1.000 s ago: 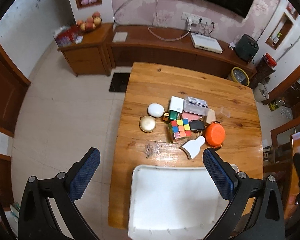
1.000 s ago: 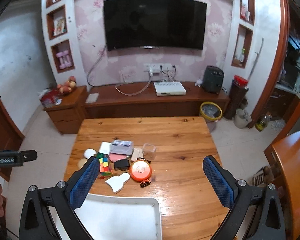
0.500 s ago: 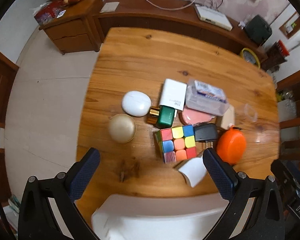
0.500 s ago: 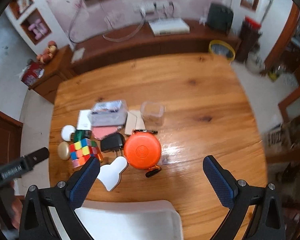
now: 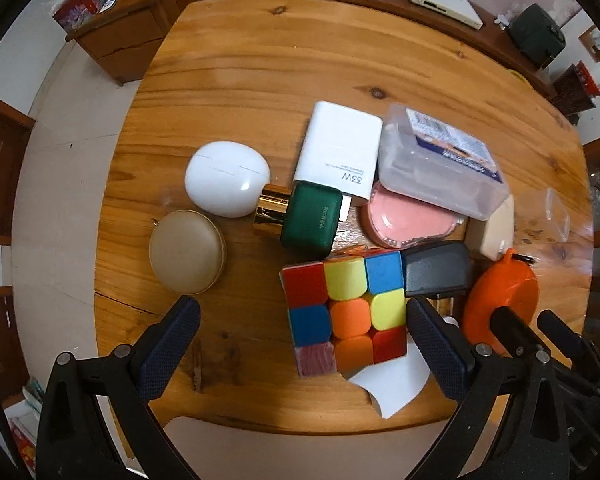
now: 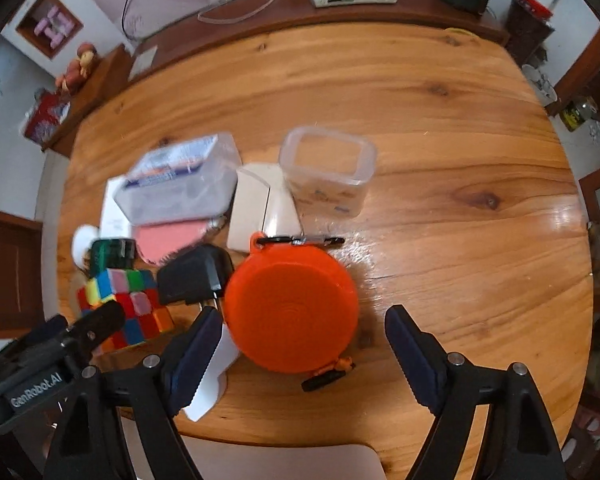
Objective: Organize rigid objects
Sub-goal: 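Reach the left tool to the Rubik's cube while the right tool reaches the orange case, then close the left tool on the cube while the right tool grips the orange case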
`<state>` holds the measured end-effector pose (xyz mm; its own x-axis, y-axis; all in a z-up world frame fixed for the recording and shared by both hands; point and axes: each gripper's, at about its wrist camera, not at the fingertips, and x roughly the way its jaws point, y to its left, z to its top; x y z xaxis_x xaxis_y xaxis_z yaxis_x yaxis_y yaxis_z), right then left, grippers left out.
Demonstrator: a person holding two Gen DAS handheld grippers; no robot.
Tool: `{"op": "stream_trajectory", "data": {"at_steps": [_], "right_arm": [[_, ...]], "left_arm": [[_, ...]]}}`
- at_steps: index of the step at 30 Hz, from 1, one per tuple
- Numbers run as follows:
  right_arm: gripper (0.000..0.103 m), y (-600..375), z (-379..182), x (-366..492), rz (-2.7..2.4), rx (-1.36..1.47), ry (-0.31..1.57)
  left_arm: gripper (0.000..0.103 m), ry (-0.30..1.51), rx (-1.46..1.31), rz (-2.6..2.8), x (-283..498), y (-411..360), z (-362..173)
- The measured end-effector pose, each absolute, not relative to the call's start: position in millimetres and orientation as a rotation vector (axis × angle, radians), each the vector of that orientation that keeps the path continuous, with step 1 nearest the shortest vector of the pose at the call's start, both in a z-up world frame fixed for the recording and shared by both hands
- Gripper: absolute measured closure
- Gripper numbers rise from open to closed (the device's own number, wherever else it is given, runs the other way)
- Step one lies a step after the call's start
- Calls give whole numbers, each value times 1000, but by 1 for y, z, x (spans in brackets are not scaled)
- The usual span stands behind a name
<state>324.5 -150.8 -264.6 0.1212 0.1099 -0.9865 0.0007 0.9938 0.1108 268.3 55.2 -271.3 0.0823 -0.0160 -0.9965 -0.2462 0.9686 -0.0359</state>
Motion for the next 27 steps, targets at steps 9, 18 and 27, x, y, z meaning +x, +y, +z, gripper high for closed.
{"op": "stream_trajectory", "data": {"at_steps": [9, 18, 27], "right_arm": [[21, -151, -280, 334, 118, 125, 1475], [21, -147, -292, 341, 138, 104, 1494], [21, -139, -302, 348, 137, 84, 1518]], "left_arm": [[3, 1521, -263, 223, 269, 65, -282], [8, 1508, -238, 236, 265, 61, -284], [32, 1543, -247, 214, 254, 58, -303]]}}
